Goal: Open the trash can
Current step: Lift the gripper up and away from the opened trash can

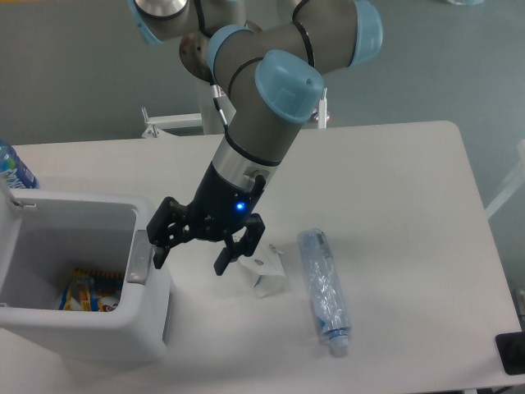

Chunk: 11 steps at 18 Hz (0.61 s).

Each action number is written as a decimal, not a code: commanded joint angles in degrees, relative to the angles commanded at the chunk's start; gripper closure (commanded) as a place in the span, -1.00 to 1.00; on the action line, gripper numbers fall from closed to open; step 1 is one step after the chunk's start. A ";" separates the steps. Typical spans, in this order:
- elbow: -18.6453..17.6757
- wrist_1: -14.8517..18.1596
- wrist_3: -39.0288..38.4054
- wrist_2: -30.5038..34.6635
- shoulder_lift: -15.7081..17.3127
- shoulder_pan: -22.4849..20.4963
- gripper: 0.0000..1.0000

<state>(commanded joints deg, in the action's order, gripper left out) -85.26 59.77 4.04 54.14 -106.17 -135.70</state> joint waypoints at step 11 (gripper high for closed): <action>8.17 -0.09 0.79 10.87 0.62 -2.28 -1.00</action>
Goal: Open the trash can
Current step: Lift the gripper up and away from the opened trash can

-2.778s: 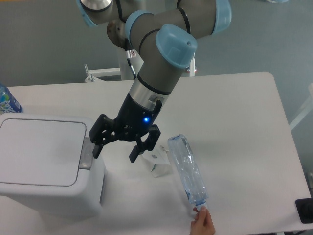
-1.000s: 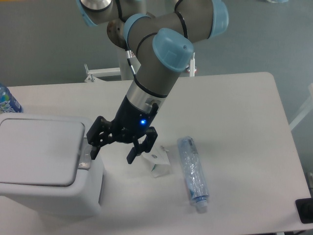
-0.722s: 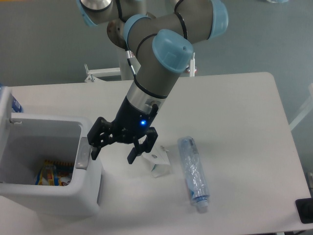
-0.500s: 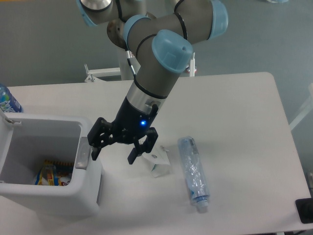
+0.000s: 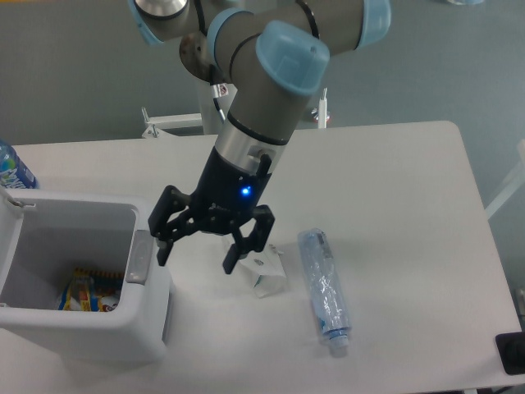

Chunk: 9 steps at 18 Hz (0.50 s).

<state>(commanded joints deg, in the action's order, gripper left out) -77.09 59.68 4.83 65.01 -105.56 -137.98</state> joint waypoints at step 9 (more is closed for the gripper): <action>0.80 0.09 4.21 8.55 4.21 -10.71 -1.00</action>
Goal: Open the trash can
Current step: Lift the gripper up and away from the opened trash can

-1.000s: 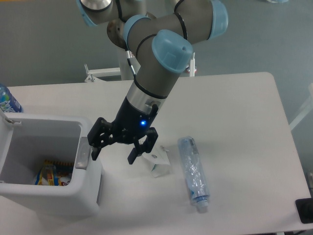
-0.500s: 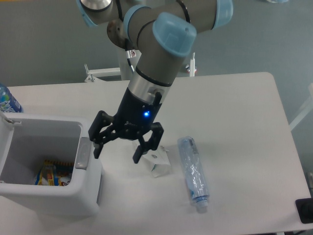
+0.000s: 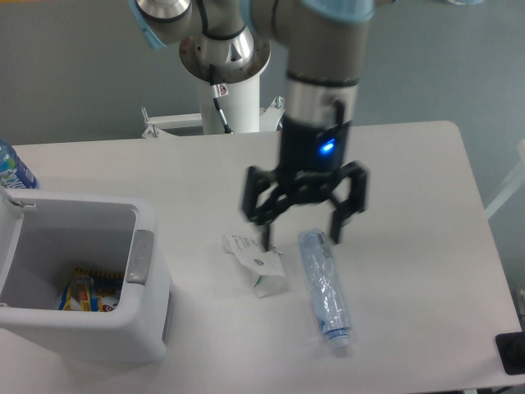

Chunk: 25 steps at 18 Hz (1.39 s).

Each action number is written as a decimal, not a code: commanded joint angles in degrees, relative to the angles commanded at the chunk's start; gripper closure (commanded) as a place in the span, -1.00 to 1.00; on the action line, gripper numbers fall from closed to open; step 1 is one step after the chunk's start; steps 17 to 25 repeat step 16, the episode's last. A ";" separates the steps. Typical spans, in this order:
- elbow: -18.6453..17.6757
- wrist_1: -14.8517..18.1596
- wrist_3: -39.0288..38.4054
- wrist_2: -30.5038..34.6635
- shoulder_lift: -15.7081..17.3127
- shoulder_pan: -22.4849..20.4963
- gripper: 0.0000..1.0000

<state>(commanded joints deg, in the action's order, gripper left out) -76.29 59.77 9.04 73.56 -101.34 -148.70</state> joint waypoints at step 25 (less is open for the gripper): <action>-4.75 0.44 31.47 9.93 0.97 -5.72 -1.00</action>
